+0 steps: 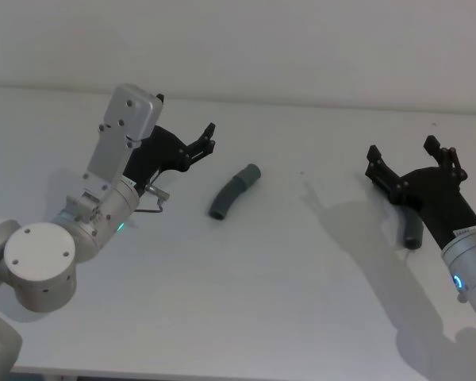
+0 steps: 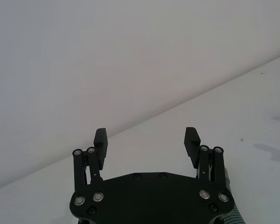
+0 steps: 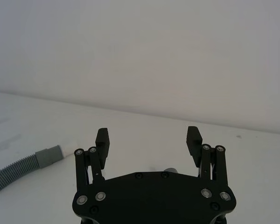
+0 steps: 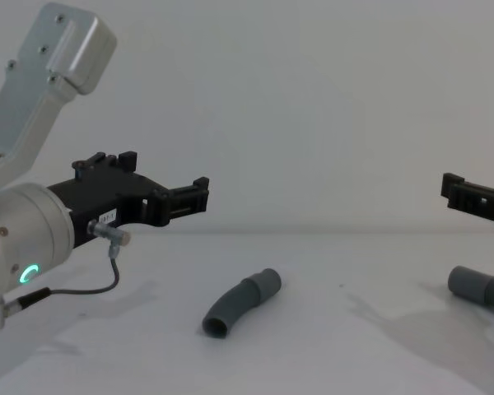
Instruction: Use both hands to pick up one end of the pipe from the table, align the ends, and insert them.
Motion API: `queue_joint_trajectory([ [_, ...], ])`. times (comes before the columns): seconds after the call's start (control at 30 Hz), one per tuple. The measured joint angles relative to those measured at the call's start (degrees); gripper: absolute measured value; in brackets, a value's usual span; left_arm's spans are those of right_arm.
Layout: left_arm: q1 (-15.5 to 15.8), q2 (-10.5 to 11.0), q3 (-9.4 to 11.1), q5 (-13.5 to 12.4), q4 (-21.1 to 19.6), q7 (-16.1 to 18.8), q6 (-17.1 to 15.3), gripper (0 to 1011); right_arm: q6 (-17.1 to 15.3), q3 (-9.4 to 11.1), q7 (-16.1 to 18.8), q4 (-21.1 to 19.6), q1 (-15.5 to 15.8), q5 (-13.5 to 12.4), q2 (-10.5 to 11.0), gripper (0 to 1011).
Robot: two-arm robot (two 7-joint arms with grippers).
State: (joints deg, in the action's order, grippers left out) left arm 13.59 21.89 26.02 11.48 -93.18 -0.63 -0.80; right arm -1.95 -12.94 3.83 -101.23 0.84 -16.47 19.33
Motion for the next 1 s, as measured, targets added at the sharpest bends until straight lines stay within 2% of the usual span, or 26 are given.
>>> queue_joint_trajectory([
  [0.9, 0.0, 0.0, 0.0, 0.0, 0.0, 0.0, 0.0, 1000, 0.0, 0.0, 0.0, 0.0, 0.0, 0.0, 0.0, 1004],
  [1.0, -0.1, 0.3, -0.1, 0.0, -0.4, -0.2, -1.0, 1000, 0.0, 0.0, 0.0, 0.0, 0.0, 0.0, 0.0, 1004],
])
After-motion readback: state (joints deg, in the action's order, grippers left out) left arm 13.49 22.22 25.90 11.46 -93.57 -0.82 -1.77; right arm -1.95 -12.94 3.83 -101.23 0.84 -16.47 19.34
